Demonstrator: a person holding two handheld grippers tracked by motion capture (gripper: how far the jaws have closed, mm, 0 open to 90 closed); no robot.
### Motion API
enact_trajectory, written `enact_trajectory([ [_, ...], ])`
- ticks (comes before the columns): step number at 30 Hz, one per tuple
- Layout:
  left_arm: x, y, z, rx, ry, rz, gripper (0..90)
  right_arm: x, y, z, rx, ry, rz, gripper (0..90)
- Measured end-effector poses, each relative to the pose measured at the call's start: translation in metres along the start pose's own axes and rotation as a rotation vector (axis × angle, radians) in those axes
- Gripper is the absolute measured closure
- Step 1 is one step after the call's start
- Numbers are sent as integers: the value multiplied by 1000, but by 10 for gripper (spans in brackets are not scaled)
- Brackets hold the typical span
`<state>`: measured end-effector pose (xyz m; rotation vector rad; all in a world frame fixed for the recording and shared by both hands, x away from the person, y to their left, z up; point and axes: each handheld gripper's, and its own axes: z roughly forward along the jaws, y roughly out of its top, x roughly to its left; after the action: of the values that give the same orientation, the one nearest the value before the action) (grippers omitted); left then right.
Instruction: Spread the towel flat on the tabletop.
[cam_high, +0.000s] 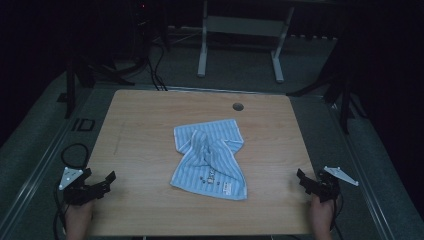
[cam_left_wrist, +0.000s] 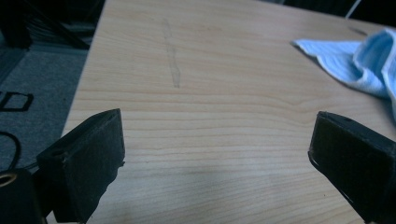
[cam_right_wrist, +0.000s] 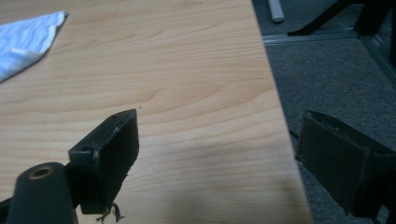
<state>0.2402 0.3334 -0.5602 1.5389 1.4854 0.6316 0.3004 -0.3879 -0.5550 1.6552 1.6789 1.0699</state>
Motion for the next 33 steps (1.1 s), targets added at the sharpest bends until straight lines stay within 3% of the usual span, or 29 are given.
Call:
enact_trajectory([
  [1,0,2,1,25,-19,8,38,0,1,1,15,22,-11,129],
  [3,0,4,4,71,-49,21,38,1,2,3,43,114,-45,129],
  [5,1,8,8,139,-90,27,38,4,1,4,74,144,-97,128],
  [8,1,15,12,204,-89,78,38,5,3,6,138,231,-145,129],
  [10,2,18,14,271,-110,95,37,7,6,7,177,254,-201,130],
  [14,2,22,15,408,-117,189,35,11,10,9,265,220,-302,130],
  [17,1,26,13,482,-123,239,34,12,15,10,322,227,-341,130],
  [21,0,32,12,572,-109,292,34,14,22,13,443,255,-387,134],
  [25,-3,36,12,658,-97,365,35,22,32,12,555,233,-510,134],
  [30,-8,36,16,793,-81,449,34,33,43,12,708,270,-654,136],
  [33,-10,34,18,850,-82,447,35,40,47,14,783,270,-717,136],
])
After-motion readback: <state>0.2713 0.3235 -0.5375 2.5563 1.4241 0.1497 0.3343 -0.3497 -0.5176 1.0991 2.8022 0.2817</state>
